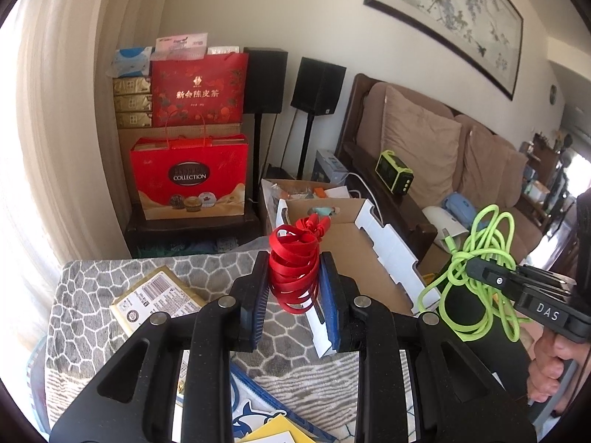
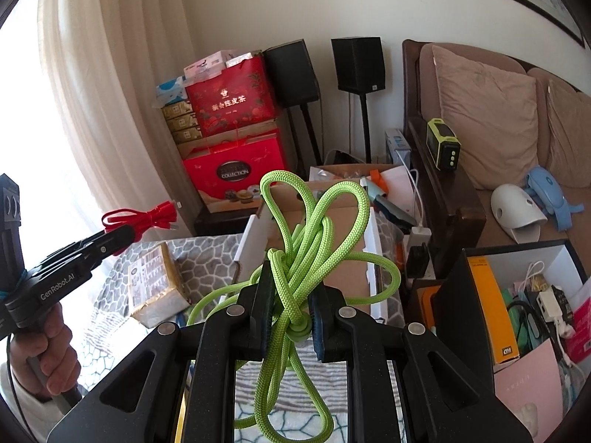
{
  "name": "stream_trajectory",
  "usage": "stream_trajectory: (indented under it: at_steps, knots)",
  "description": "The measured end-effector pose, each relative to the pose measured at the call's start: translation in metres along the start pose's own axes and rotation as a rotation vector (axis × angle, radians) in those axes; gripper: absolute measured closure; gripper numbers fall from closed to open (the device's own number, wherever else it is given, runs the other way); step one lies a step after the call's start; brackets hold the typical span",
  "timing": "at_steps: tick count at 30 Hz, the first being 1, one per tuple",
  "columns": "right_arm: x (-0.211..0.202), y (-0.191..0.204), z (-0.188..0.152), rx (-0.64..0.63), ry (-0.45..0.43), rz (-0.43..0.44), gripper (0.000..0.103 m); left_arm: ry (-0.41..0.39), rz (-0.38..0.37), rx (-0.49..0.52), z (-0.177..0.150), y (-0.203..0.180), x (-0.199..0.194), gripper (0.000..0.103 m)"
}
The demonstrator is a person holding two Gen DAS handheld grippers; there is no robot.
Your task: Organize objects
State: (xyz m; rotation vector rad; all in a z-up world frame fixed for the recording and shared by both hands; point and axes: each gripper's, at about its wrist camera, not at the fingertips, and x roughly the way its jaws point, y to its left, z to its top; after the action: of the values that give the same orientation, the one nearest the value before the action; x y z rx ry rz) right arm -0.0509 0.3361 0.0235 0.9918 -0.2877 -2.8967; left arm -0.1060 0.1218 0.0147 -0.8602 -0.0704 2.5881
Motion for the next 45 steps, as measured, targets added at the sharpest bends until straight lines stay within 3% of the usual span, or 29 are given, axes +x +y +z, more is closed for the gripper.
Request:
stream_trajectory:
  at_steps: [45]
  knots:
    - [0.012, -0.032, 0.007, 0.039, 0.02, -0.014, 0.087, 0.006, -0.019, 0.075, 0.021, -0.035, 0.03, 0.079]
